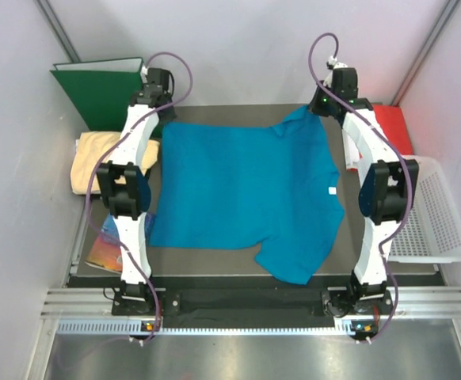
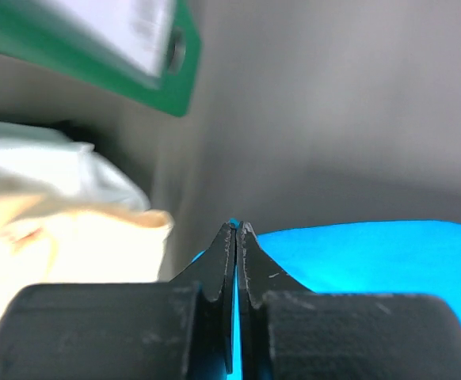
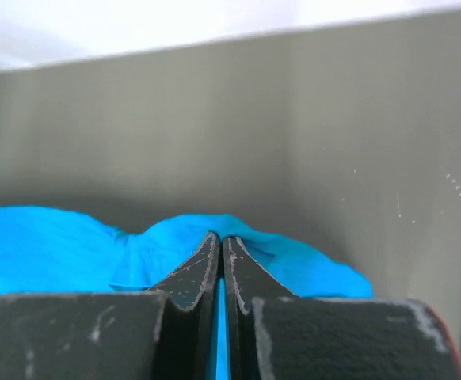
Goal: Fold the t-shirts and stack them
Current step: Fold the tshirt
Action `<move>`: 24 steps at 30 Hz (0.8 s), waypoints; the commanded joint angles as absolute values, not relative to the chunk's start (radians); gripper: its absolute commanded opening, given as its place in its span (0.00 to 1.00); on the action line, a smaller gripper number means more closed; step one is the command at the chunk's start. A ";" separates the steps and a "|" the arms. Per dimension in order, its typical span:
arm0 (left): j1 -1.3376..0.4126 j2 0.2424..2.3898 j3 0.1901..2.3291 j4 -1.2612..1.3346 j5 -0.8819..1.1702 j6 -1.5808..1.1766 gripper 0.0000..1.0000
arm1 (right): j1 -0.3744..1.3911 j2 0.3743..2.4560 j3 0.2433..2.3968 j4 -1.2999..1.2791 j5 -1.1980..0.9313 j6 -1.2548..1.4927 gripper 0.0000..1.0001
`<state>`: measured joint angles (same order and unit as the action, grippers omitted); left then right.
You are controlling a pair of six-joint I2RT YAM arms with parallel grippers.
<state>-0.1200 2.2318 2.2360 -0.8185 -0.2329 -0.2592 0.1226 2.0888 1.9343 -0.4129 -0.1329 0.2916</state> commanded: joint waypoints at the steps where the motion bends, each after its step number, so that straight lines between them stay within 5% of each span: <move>1: -0.095 2.089 2.189 -0.834 -0.252 -0.271 0.00 | 0.118 1.922 1.858 -0.420 -0.160 0.305 0.00; 15: -0.098 1.862 1.807 -0.942 -0.164 -0.342 0.00 | 0.120 1.568 1.344 -0.586 -0.181 0.302 0.00; 24: -0.098 1.775 1.649 -0.959 -0.190 -0.345 0.00 | 0.120 1.494 1.289 -0.724 -0.175 0.276 0.00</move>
